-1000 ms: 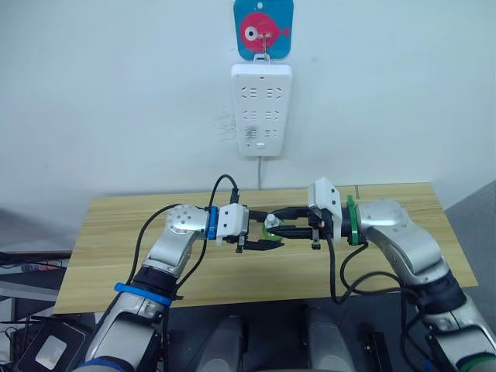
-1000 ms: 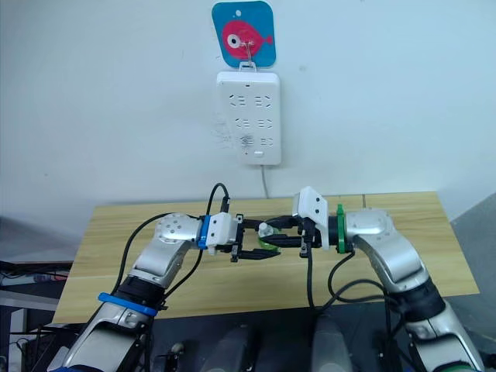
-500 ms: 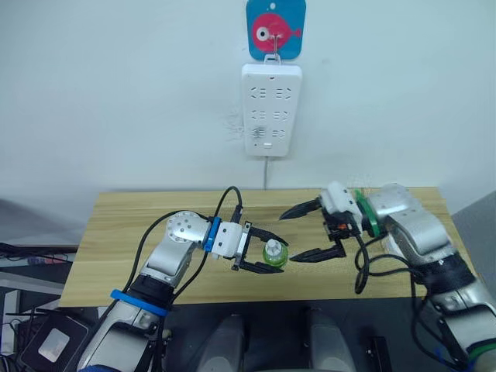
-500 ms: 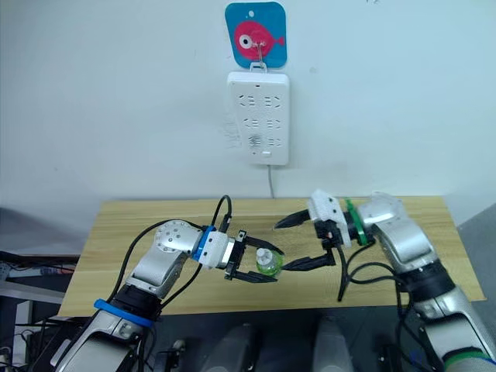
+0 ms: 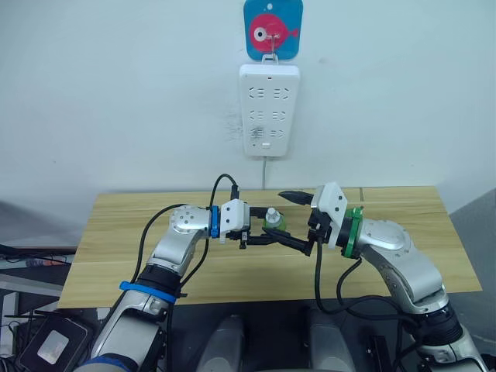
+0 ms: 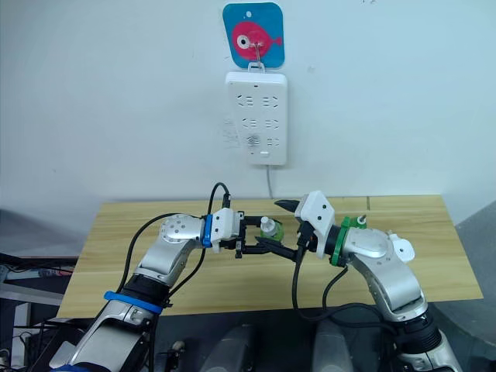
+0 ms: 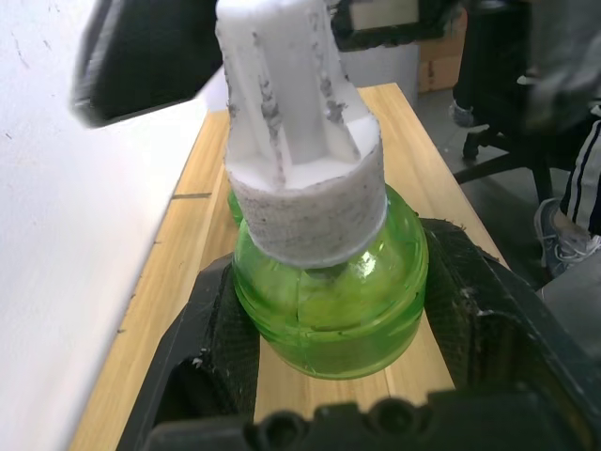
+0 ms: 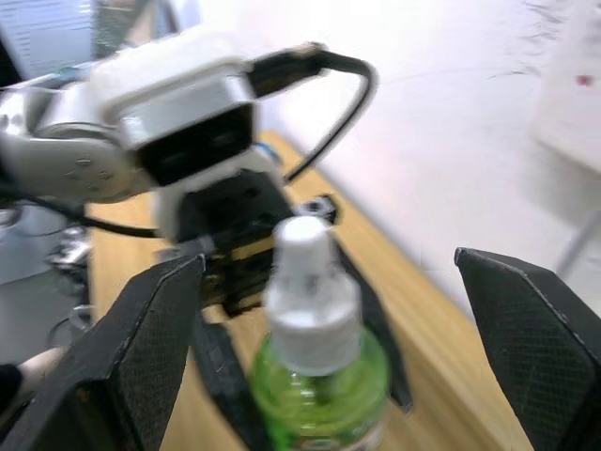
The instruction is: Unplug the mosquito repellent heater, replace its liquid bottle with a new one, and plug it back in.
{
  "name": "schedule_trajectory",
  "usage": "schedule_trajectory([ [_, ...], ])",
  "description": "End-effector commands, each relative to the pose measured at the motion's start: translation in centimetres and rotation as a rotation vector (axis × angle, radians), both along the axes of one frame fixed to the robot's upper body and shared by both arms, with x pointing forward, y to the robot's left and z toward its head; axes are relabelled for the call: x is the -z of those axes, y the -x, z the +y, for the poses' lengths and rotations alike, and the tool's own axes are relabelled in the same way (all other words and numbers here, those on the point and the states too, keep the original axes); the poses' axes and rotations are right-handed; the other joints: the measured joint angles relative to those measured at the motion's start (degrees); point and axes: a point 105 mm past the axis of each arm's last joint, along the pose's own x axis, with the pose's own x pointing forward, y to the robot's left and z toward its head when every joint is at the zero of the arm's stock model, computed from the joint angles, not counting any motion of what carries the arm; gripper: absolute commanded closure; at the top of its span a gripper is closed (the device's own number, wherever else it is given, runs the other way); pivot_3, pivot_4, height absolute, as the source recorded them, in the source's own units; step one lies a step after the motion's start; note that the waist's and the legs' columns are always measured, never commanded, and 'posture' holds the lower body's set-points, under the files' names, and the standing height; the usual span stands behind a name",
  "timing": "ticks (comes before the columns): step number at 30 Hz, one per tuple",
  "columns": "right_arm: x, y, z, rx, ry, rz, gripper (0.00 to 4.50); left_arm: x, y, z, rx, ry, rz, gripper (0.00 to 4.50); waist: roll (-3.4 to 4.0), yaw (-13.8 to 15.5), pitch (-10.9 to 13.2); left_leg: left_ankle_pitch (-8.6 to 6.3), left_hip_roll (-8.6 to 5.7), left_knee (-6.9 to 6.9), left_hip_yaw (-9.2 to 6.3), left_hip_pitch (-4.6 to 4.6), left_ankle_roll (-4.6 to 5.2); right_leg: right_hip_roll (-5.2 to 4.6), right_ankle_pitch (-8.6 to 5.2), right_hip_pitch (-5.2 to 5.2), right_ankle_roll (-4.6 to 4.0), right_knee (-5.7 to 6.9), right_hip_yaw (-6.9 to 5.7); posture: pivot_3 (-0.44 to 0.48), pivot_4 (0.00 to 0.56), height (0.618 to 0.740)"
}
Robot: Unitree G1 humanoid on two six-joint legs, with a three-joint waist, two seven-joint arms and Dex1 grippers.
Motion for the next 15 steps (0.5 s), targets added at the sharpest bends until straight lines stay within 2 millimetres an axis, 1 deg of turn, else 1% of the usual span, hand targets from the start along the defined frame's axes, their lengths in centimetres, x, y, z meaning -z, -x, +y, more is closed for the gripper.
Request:
schedule_trajectory([
  [1,-0.5,0.3,0.9,-0.011,-0.010,-0.026,0.18,-1.1,0.0,-0.9,0.024,0.026,-0.046,2.25,0.00,-0.11,0.00,0.00,0.00,0.00,0.00,0.00,0.00,0.00,0.00,0.00,0.00,0.00,0.00,0.049,0.214,0.740],
  [3,-0.3,0.4,1.1,-0.025,-0.016,-0.001,0.65,-1.2,0.2,-1.1,0.032,0.029,-0.044,2.25,0.00,-0.24,0.00,0.00,0.00,0.00,0.01,0.00,0.00,0.00,0.00,0.00,0.00,0.00,-0.01,0.049,0.214,0.740],
  [7,0.0,0.8,1.3,-0.048,-0.020,0.033,2.06,-1.2,0.4,-1.2,0.043,0.031,-0.042,2.25,0.00,-0.52,0.00,0.00,0.00,0.00,0.00,0.00,0.00,0.00,0.00,0.00,0.00,0.00,0.00,0.055,0.214,0.740],
  [8,0.0,1.0,1.3,-0.053,-0.029,0.043,2.50,-1.2,0.5,-1.1,0.042,0.031,-0.042,2.25,0.00,-0.53,0.00,0.00,0.01,-0.01,0.00,0.00,0.00,0.01,0.00,0.00,0.00,0.00,0.00,0.059,0.214,0.740],
  [10,-0.1,1.1,1.3,-0.061,-0.040,0.052,3.20,-1.3,0.5,-1.1,0.041,0.031,-0.042,2.25,0.00,-0.56,0.00,0.00,0.01,-0.01,-0.01,0.00,0.00,0.01,0.00,0.00,0.00,0.00,0.00,0.062,0.214,0.740],
  [11,-0.2,1.3,1.3,-0.073,-0.043,0.056,3.42,-1.2,0.5,-1.0,0.039,0.029,-0.041,2.25,0.00,-0.56,0.00,0.00,0.01,-0.01,-0.01,0.00,0.00,0.01,0.00,0.00,0.00,0.00,0.00,0.067,0.215,0.740],
  [15,-0.2,2.1,1.6,-0.139,-0.043,0.061,3.42,-1.0,0.9,-0.8,0.041,0.023,-0.042,2.25,0.00,-0.56,0.00,0.00,0.00,-0.01,-0.01,0.00,0.00,0.01,0.00,0.00,0.00,0.00,0.00,0.075,0.218,0.740],
])
